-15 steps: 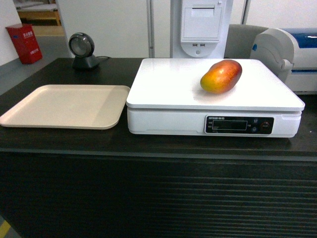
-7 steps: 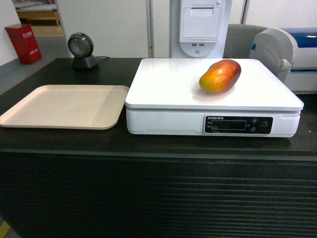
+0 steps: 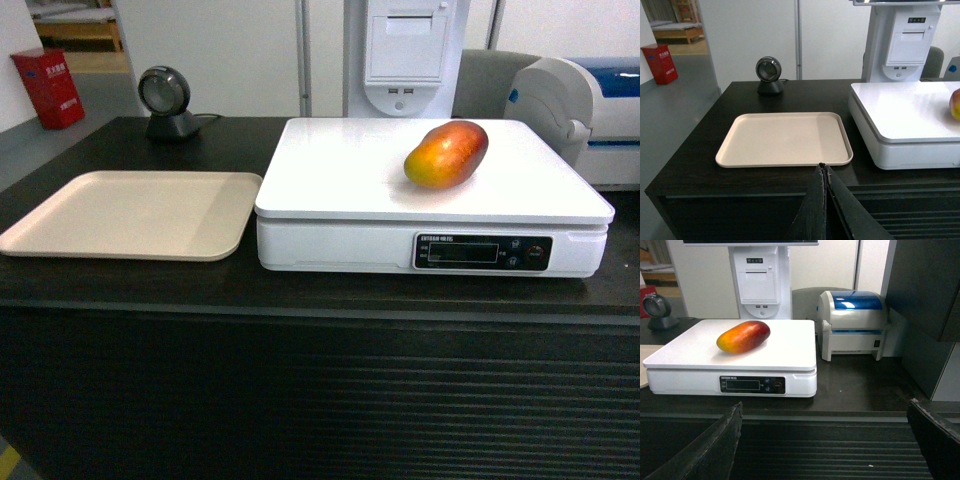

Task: Place dark red mango on scale at checkout

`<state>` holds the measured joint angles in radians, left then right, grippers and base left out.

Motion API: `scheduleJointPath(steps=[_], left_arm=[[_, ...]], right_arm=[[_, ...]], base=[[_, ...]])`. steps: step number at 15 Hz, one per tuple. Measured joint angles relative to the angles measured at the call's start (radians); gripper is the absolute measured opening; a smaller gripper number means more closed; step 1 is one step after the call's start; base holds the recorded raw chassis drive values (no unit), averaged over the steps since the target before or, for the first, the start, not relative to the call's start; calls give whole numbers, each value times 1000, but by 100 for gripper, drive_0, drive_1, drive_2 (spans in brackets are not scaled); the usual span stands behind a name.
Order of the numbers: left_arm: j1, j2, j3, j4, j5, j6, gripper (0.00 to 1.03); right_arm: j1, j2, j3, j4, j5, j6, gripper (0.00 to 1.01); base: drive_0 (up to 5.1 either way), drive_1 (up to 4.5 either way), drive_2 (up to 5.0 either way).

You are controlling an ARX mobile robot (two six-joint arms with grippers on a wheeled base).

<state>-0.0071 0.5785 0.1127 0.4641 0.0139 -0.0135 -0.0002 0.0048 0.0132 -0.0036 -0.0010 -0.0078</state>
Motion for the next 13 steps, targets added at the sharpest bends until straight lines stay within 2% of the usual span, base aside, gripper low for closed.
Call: scheduleJointPath(steps=[1, 7, 9, 13], left_arm=[[4, -29, -13, -16, -14, 0, 2], [8, -198, -71, -128, -14, 0, 2], [8, -234, -104, -131, -14, 0, 2], [8, -329, -104, -217, -14, 0, 2]], right_arm=[[0, 0, 0, 0, 1, 0, 98], [0, 0, 0, 0, 1, 0, 98], [0, 0, 0, 0, 1, 0, 98], [0, 0, 0, 0, 1, 0, 98]], base=[[0, 0, 0], [0, 0, 0], [0, 0, 0], [0, 0, 0]])
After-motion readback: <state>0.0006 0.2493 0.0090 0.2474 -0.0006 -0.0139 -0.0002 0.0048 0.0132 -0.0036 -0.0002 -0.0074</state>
